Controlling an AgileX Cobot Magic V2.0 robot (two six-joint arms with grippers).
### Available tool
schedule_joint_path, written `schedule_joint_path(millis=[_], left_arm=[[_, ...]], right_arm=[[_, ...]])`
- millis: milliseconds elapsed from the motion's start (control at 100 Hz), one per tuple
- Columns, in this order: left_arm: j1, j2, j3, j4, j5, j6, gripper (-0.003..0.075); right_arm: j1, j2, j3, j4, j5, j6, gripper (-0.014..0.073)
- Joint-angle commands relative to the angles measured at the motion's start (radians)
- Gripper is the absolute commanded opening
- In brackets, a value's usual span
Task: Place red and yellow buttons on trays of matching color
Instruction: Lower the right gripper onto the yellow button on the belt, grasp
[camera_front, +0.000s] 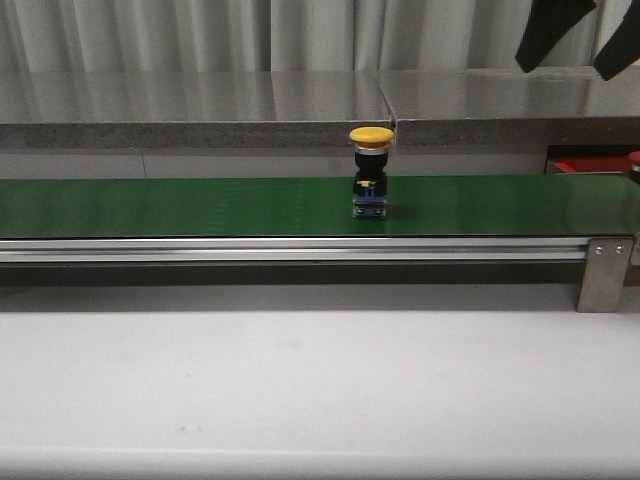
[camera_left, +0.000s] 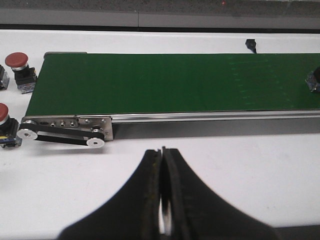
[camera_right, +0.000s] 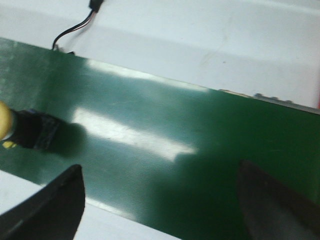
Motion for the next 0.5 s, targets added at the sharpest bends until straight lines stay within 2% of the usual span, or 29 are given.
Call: schedule_joint_path(millis=[0,260,490], left_arm=[[-0.009,0.006,-0.025,-0.006,-0.069,-0.001,-0.002],[-0.009,0.006,-0.025,-0.006,-0.069,-0.001,-0.002],[-0.009,0.006,-0.025,-0.006,-0.069,-0.001,-0.002]], right_arm=[[0.041,-0.051,-0.021,0.005,-0.024,-0.022,0.0605],[0.162,-0.009,-0.021,0.022,-0.011,-0.108,0.0605],[0.202,0.058,-0.022,0.081,-0.052,-0.171,0.0605]])
